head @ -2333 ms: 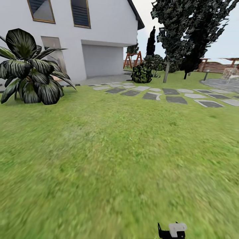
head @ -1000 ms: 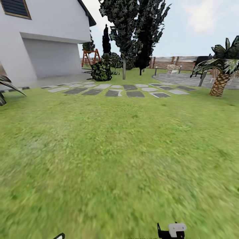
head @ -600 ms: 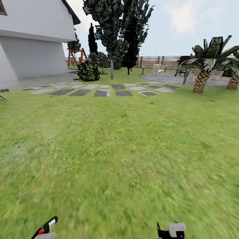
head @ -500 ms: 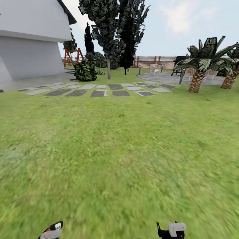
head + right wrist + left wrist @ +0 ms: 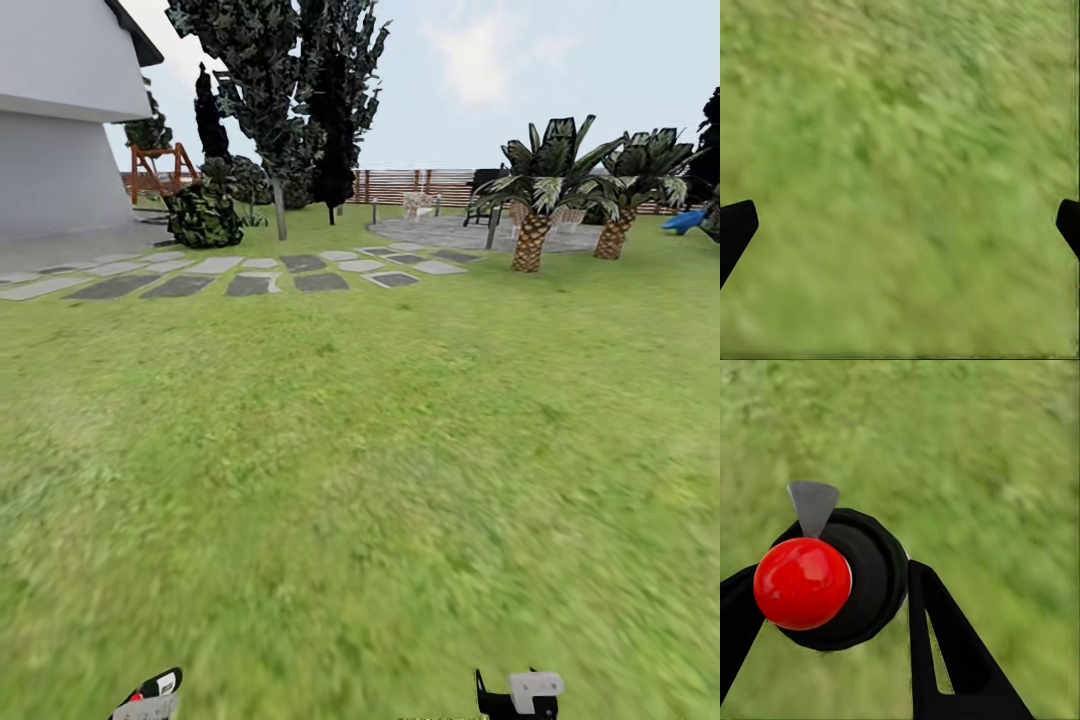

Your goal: In the garden, pick up the pesticide atomizer on the floor and spray pesticide onto both trees until each tree trunk is fully covered.

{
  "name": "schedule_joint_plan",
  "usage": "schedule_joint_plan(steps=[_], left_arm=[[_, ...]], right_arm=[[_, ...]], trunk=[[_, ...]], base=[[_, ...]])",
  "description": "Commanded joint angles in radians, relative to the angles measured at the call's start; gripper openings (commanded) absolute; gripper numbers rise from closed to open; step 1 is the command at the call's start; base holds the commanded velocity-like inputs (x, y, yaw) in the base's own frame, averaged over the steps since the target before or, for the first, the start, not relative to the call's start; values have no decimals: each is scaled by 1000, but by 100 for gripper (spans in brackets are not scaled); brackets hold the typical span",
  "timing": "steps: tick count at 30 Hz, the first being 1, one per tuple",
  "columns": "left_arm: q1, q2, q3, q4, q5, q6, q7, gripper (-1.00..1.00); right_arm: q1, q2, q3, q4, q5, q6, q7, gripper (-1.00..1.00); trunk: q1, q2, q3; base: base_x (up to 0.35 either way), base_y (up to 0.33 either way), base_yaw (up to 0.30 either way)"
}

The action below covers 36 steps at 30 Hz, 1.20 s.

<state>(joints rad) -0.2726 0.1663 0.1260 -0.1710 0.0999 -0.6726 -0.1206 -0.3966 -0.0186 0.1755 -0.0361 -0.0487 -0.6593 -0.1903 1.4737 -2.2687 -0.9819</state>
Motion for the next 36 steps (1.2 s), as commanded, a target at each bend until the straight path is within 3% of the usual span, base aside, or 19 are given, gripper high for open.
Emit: schedule_joint_plan(steps=[1, 7, 24, 36], left_arm=[[0, 0, 3, 1, 10, -1, -9, -100], [0, -4, -9, 1, 2, -3, -6, -100], [1, -1, -5, 5, 1, -1, -5, -100], [1, 1, 2, 5, 8, 0, -5, -100]], right_arm=[[-1, 0, 9, 1, -5, -2, -5, 100], [-1, 0, 9, 2, -5, -2, -5, 100], [-1, 0, 9, 2, -5, -2, -5, 100], [-1, 0, 9, 2, -5, -2, -5, 100]], trunk=[[0, 0, -1], [0, 0, -1], [0, 0, -1], [0, 0, -1]], base=[[0, 0, -294], [0, -38, -294], [-151, -234, -294], [-14, -177, -294]])
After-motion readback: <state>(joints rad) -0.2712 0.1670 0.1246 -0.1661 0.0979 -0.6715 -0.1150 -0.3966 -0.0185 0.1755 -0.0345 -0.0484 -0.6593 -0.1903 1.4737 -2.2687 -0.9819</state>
